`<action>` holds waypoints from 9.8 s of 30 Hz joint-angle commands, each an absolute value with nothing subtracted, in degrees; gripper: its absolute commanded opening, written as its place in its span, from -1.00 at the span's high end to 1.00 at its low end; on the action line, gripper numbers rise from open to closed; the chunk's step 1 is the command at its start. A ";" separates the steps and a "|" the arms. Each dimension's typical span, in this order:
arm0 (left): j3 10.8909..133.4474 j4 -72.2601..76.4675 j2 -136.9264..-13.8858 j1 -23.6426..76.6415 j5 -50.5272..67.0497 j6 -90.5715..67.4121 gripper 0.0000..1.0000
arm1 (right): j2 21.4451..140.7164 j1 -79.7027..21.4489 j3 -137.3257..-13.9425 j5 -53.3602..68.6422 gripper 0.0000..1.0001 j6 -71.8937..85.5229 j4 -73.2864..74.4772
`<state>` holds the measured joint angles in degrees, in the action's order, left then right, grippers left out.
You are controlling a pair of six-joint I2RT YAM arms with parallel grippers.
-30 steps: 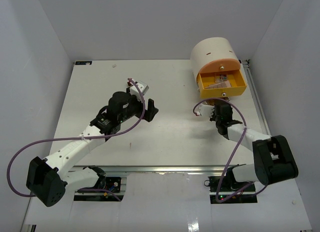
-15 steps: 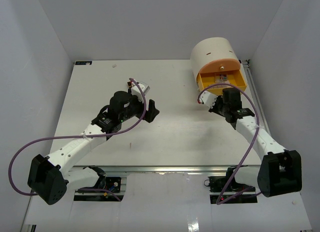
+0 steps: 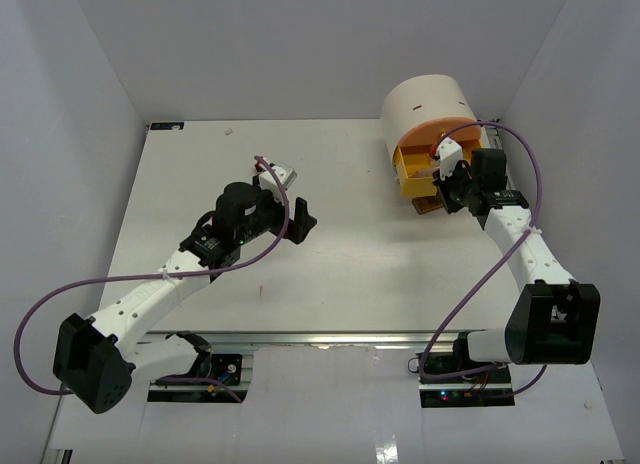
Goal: Organize the makeup
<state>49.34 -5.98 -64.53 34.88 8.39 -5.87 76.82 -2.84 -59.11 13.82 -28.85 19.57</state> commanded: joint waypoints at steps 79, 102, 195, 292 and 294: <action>49.60 -5.95 -63.54 33.66 7.64 -4.66 -0.96 | 96.04 3.60 -67.13 -3.91 0.85 4.52 -13.74; 54.25 -3.01 -72.08 32.96 20.00 -7.99 -0.96 | 88.53 5.69 -61.90 -2.97 0.79 8.43 -8.23; 57.22 -4.04 -77.11 32.43 16.33 -5.04 -0.96 | 103.97 -6.94 -76.24 20.16 0.00 8.95 -14.33; 56.69 -4.11 -71.54 32.34 15.93 -4.51 -0.96 | 104.60 -13.97 -69.53 -9.73 -0.80 -94.27 24.53; 56.69 -4.15 -71.44 32.34 15.87 -4.44 -0.96 | 106.28 -13.97 -70.78 -10.63 -0.81 -95.21 23.85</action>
